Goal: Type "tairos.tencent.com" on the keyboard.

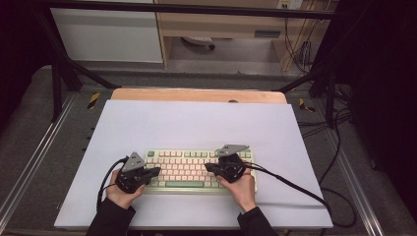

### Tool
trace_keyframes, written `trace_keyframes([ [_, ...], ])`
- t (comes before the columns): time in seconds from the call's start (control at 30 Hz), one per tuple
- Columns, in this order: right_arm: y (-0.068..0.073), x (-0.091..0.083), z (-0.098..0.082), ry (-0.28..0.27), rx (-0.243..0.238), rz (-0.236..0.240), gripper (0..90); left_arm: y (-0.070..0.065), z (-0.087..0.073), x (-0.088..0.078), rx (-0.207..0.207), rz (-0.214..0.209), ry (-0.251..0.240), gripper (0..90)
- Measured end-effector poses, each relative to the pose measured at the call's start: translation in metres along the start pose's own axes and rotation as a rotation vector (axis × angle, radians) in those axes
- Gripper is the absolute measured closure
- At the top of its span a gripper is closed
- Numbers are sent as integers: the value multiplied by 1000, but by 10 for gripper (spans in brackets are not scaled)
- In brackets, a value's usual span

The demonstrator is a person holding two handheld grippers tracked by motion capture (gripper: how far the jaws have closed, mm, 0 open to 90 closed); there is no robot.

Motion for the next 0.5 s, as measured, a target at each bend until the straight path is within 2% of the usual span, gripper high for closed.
trace_keyframes([
  [0.5, -7, -22, -15, -20, 25, 14, 900, -2, 3, 1, 2, 0, -5, 900],
])
Point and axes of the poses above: each handheld gripper's, and its own axes: x roughly forward along the jaws, z roughly out of its top, y roughly to its left, the point moved 7 cm from there along x, roughly forward along the jaws, and after that the axes turned 2 degrees about -z, right-handed, at the moved point
